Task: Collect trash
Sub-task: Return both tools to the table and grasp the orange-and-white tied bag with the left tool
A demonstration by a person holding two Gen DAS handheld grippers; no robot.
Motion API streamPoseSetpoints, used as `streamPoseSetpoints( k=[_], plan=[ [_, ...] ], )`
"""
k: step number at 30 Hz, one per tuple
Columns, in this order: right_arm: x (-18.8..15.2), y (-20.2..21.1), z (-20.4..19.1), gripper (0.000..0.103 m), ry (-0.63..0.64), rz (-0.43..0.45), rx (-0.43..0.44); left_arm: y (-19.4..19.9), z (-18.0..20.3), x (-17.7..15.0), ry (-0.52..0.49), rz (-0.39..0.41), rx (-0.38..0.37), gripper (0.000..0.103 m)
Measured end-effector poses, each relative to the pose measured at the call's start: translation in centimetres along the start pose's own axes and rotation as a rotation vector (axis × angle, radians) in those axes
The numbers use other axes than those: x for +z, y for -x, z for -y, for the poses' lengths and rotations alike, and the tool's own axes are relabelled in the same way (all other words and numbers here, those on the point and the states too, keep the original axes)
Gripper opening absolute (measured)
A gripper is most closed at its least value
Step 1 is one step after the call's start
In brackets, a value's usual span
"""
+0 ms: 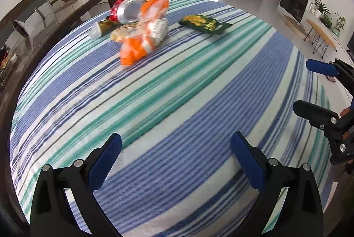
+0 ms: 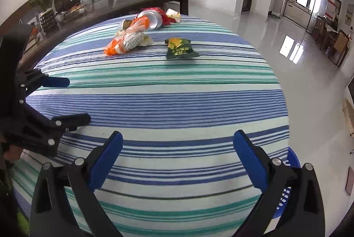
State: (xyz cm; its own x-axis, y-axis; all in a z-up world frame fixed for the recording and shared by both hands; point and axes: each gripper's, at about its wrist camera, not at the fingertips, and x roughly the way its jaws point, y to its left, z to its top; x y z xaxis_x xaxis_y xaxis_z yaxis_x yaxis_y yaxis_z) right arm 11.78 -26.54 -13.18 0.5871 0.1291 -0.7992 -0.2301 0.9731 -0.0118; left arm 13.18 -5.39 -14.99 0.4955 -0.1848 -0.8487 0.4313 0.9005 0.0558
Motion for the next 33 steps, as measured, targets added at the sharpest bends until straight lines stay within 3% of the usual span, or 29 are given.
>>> streamPoseSetpoints(
  k=[5, 10, 14, 19, 23, 29, 30, 33],
  plan=[
    [1.9, -2.2, -2.4, 0.097, 0.027, -0.045, -0.009, -0.8, -3.9, 0.2, 0.060, 0.000, -0.035, 0.098],
    [2.3, -3.7, -2.7, 0.097, 0.025, -0.059, -0.020, -0.8, -4.2, 0.0, 0.038, 0.027, -0.035, 0.098],
    [2.2, -3.9, -1.9, 0.098, -0.029, -0.067, 0.011, -1.2, -4.3, 0.8, 0.003, -0.005, -0.075, 0.098],
    [2.3, -4.0, -2.1, 0.098, -0.027, -0.069, 0.003, -2.5, -4.7, 3.9, -0.052, -0.078, -0.166, 0.098],
    [2.3, -4.0, -2.1, 0.098, -0.027, -0.069, 0.003, -5.0, -5.8, 7.4, -0.055, -0.045, -0.130, 0.098],
    [2.3, -3.9, -2.1, 0.098, -0.027, -0.069, 0.003, -7.8, -6.1, 10.9, -0.012, 0.008, -0.194, 0.098],
    [2.3, -4.0, -2.1, 0.098, -0.027, -0.069, 0.003, -7.8, -5.8, 11.2, -0.019, 0.012, -0.201, 0.096],
    [2.3, -4.0, -2.1, 0.098, -0.028, -0.069, 0.004, -7.7, -4.9, 11.3, -0.057, 0.028, -0.152, 0.069]
  ],
)
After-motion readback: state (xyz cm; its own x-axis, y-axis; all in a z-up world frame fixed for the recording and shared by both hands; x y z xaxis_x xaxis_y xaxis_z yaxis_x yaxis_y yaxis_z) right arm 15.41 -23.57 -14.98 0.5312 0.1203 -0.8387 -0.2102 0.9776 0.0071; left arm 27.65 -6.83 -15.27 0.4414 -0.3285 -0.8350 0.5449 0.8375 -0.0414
